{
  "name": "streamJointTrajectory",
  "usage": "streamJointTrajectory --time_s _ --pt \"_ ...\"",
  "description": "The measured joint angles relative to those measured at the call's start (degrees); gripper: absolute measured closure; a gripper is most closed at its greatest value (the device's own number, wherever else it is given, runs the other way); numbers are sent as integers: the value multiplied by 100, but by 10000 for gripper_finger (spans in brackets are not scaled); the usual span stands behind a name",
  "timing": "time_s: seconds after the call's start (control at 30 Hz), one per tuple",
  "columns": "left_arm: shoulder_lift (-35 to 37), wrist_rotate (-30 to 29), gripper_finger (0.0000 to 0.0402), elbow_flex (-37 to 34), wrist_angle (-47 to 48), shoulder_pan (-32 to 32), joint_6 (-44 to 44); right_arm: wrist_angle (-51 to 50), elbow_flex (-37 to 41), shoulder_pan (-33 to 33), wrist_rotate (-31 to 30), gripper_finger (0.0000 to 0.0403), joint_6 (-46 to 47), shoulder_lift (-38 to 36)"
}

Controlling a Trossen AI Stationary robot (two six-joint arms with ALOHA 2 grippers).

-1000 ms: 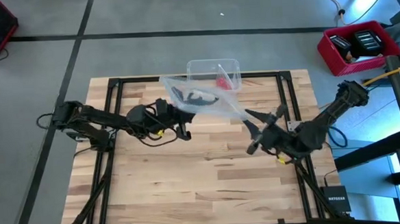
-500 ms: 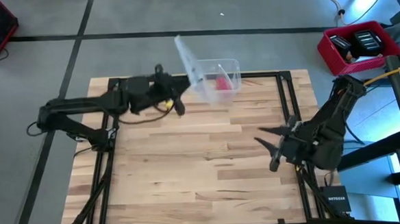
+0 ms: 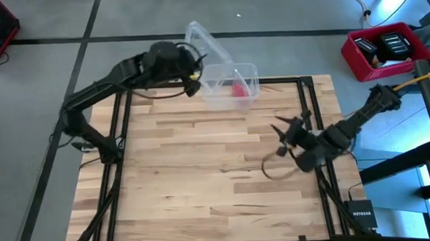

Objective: Roll bandage
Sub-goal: Close the transparent bin

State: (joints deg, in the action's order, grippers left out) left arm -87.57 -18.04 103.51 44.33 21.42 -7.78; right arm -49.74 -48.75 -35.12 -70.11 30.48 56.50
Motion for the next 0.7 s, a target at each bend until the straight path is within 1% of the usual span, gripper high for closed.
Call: streamJointTrajectory --time_s 0.07,0.17,0.3,0.4,0.47,0.53,0.63,0.7 --pt "-341 176 380 398 418 181 -191 26 153 526 260 251 -146 -138" --pt "-897 200 380 1034 1009 392 -546 202 472 1296 869 251 -509 -305" --pt "-1515 194 380 1953 1860 543 -1010 1120 1087 2092 1944 251 -1125 -401" --pt "-1897 237 380 2502 2460 582 -1438 2089 1611 2473 2488 251 -1604 -384" --pt "-2082 507 380 2727 2800 582 -1766 2762 1929 2680 2779 251 -1885 -371" --pt "-2143 748 380 2802 2983 581 -2058 3258 2193 2840 3089 251 -1989 -373" --pt "-2147 758 380 2825 2953 632 -2284 3694 2489 2979 3480 251 -2029 -373" --pt "-2205 751 380 2825 2778 712 -2347 3958 2662 3006 3609 251 -2026 -373"
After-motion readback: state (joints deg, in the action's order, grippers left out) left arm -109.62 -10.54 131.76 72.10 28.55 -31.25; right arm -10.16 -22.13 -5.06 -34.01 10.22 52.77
